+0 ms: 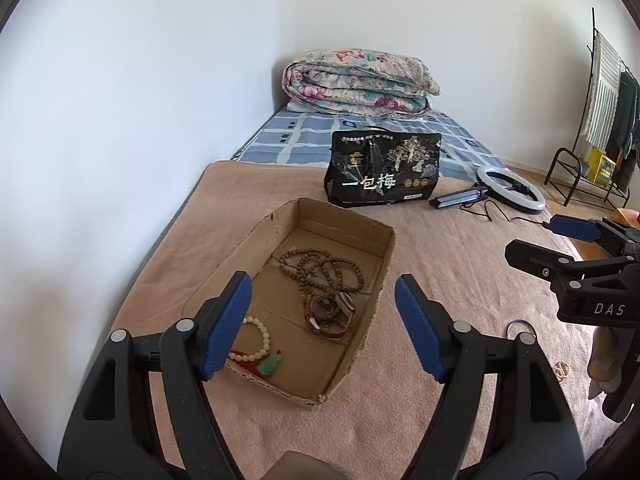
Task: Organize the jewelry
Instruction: 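Withdraw both open tools from the box toward the blue bangle and pearls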
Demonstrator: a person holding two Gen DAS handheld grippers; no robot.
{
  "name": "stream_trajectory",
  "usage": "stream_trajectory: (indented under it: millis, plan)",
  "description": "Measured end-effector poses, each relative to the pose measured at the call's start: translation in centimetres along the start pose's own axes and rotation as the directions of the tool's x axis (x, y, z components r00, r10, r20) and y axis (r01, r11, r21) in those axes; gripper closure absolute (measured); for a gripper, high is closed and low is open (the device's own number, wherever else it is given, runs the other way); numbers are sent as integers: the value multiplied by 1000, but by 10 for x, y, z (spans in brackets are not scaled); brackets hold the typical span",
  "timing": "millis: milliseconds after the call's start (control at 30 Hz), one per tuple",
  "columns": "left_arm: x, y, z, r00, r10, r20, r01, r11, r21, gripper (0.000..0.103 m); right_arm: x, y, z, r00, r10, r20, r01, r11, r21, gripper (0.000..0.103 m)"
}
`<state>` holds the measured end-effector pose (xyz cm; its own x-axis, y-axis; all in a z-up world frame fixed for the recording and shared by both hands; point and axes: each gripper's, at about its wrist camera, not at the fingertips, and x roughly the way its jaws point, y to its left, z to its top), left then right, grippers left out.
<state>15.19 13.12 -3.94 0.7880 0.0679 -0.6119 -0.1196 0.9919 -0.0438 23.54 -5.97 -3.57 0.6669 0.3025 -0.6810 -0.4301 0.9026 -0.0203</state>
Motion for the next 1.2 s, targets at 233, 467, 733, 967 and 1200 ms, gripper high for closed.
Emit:
stream_trajectory:
  millis: [233, 467, 733, 967, 1200]
  plan:
    - [-6, -36, -5, 998, -55, -31, 56, 997, 59, 6, -47, -57, -33, 998, -63, 10, 62, 993, 99, 3]
    - [-7, -73, -18, 995, -81, -61, 88, 988, 123, 5, -86, -109, -84, 986, -164, -17, 165, 976, 142, 2]
    - [-5, -108, -35, 988, -127, -84, 141, 974, 180, 5, -91, -138, -145, 975, -193, -114, 211, 962, 175, 2]
    - [8, -136, -46, 979, -154, -131, 179, 962, 208, 5, -82, -149, -186, 973, -171, -157, 204, 953, 225, 2]
    - [32, -171, -67, 952, -198, -232, 256, 931, 258, 5, -67, -148, -213, 969, -165, -181, 202, 957, 209, 2]
